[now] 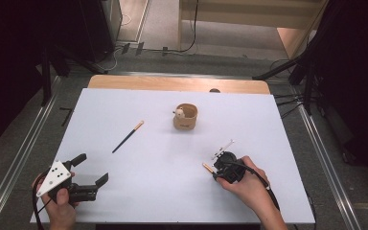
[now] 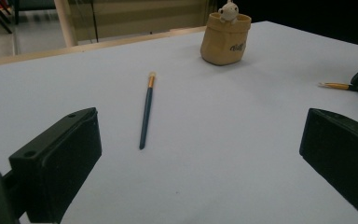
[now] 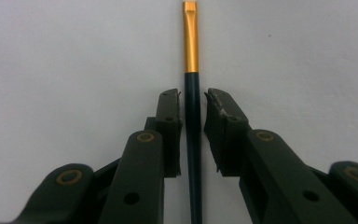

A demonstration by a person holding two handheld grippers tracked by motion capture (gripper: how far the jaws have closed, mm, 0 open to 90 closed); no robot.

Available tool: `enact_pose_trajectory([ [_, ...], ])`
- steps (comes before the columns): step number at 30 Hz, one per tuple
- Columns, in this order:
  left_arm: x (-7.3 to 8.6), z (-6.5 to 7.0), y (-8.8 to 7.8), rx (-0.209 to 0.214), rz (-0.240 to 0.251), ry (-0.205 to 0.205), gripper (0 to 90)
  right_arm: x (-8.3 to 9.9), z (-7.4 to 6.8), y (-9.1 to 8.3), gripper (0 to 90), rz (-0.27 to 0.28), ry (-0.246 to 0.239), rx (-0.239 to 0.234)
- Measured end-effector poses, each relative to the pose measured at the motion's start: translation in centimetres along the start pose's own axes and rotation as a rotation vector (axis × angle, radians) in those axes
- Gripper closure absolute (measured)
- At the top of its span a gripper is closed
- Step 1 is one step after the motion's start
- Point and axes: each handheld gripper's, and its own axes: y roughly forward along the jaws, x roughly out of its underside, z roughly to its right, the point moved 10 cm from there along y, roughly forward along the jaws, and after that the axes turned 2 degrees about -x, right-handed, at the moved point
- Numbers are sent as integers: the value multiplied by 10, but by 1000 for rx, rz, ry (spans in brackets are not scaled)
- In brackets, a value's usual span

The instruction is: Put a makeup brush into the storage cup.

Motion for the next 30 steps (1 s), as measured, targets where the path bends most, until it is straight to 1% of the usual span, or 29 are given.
enact_pose_trajectory([
  [1,0,0,0,0,-1,1,0,0,0,0,800,1,9,7],
  [2,0,0,0,0,-1,1,0,0,1,0,841,6,-3,12],
  [7,0,0,0,1,-1,0,0,1,1,1,846,19,1,21],
  [8,1,0,0,2,-3,2,0,1,1,1,847,22,-6,24],
  [9,1,1,0,3,-4,3,0,1,1,1,847,29,3,24],
  [12,1,0,0,4,-3,2,0,1,1,0,847,38,5,17],
  [13,1,0,0,4,-3,2,0,1,2,0,847,44,1,16],
  [15,1,0,-1,1,-4,1,0,1,4,-1,847,60,10,36],
  [17,1,-1,-1,1,-2,-1,0,1,6,-3,848,80,21,36],
  [19,1,-1,-1,2,-2,-2,0,-1,9,-6,848,110,24,51],
  [21,1,-1,-1,2,0,-2,0,-2,11,-11,848,142,31,55],
  [22,1,-1,-1,2,0,-2,0,-2,11,-11,848,142,31,55],
  [23,1,-1,-1,3,-2,-1,0,-4,14,-17,848,187,46,55],
  [25,1,-1,-1,3,-2,-1,0,-6,14,-21,848,223,54,41],
  [27,1,-1,-1,3,-2,0,0,-9,15,-26,848,269,67,37],
  [30,1,0,0,3,-4,0,0,-13,16,-32,848,335,78,16],
])
